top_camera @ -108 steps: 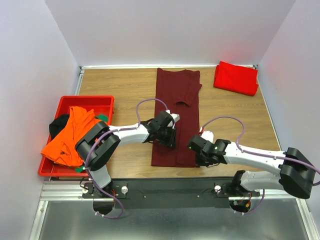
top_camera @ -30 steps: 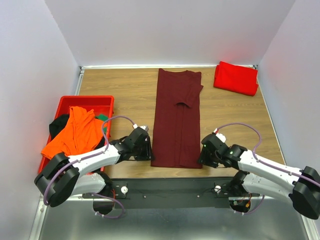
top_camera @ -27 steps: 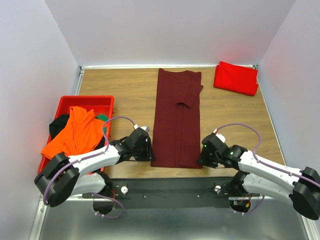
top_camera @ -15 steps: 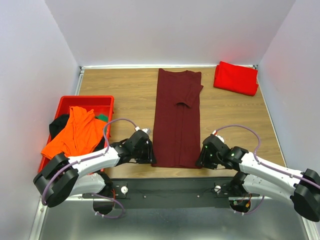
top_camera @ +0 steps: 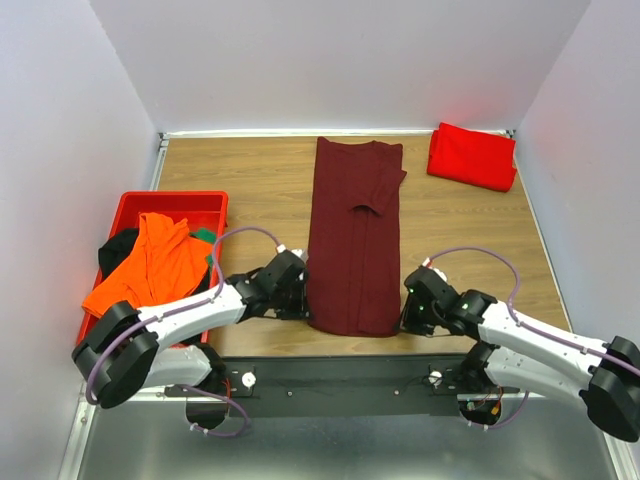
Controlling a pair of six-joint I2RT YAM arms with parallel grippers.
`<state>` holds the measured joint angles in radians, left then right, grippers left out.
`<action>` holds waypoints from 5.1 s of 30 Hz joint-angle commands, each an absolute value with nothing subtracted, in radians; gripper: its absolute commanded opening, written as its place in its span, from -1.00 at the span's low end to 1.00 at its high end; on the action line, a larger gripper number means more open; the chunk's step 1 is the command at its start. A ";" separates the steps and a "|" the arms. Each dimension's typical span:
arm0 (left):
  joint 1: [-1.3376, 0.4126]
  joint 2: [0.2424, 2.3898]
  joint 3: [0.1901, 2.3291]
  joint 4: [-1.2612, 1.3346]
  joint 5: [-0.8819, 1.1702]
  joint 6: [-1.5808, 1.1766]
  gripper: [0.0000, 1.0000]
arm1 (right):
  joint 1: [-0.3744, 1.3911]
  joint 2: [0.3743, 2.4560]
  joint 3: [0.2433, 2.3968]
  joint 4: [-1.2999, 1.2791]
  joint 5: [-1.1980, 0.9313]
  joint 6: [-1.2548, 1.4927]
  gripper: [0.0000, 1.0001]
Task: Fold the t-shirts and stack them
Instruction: Fold the tshirt
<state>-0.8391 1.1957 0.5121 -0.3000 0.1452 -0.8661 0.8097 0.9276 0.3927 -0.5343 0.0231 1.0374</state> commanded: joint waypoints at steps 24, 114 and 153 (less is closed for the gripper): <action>-0.548 1.666 1.138 -0.193 0.147 -0.618 -1.00 | 0.534 1.572 1.054 -0.348 0.245 0.672 -0.99; -0.402 2.249 1.692 -0.344 0.170 -0.558 -1.00 | 0.370 2.135 1.499 -0.279 0.011 0.511 -0.32; -0.394 2.206 1.646 -0.324 0.213 -0.578 -1.00 | 0.433 2.243 1.594 -0.383 0.189 0.403 -0.04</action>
<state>-0.4046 2.2417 1.6905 -0.3256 0.1967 -0.5655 0.4080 2.1807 1.6024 -0.3058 0.1169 0.4248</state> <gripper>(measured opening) 0.004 0.475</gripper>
